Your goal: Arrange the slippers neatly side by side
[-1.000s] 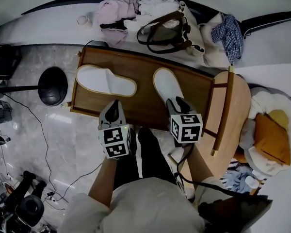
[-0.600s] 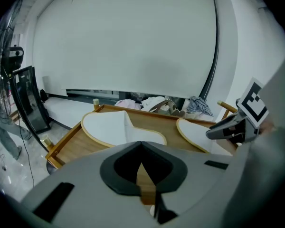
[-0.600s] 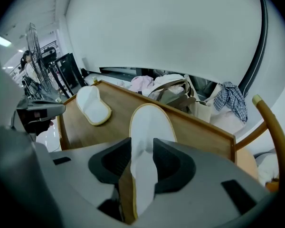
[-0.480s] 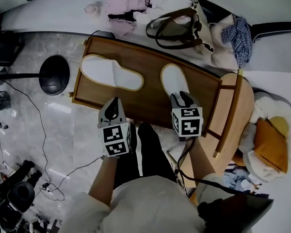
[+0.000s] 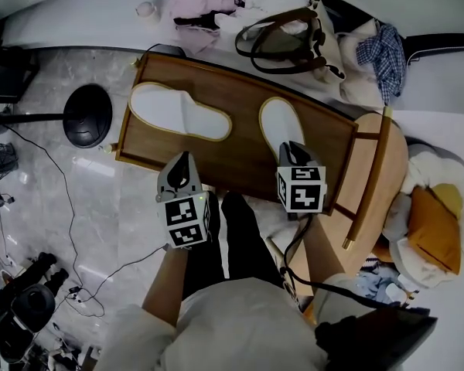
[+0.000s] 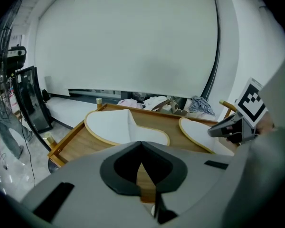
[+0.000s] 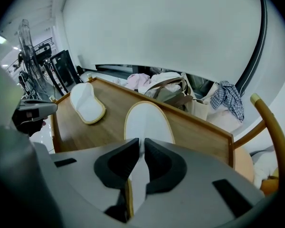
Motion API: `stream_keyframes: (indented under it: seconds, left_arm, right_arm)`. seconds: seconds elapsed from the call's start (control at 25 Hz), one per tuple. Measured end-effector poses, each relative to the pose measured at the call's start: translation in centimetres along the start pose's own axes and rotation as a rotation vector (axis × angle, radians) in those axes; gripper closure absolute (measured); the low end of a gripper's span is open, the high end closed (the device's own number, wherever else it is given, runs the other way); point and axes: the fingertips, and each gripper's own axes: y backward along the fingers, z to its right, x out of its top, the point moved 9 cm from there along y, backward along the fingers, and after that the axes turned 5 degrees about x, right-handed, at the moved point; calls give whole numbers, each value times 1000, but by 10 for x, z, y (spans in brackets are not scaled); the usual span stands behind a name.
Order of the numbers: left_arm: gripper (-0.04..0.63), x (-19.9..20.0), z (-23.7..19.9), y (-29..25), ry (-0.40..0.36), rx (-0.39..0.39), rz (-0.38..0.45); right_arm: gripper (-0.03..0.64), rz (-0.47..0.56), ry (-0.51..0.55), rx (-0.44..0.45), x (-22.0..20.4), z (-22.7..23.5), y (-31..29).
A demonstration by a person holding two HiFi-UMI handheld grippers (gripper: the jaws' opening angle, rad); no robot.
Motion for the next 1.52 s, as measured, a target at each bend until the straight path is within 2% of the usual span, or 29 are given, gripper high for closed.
stream_keyframes:
  seconds: [0.92, 1.28, 1.52]
  left_arm:
    - [591, 14, 9, 6, -59, -50, 41]
    - [591, 32, 20, 13, -97, -96, 89]
    - [591, 41, 30, 20, -148, -152, 105]
  right_arm:
    - [572, 67, -74, -51, 9, 8, 34]
    - [572, 132, -140, -95, 15, 12, 61]
    - [572, 172, -195, -133, 15, 12, 79]
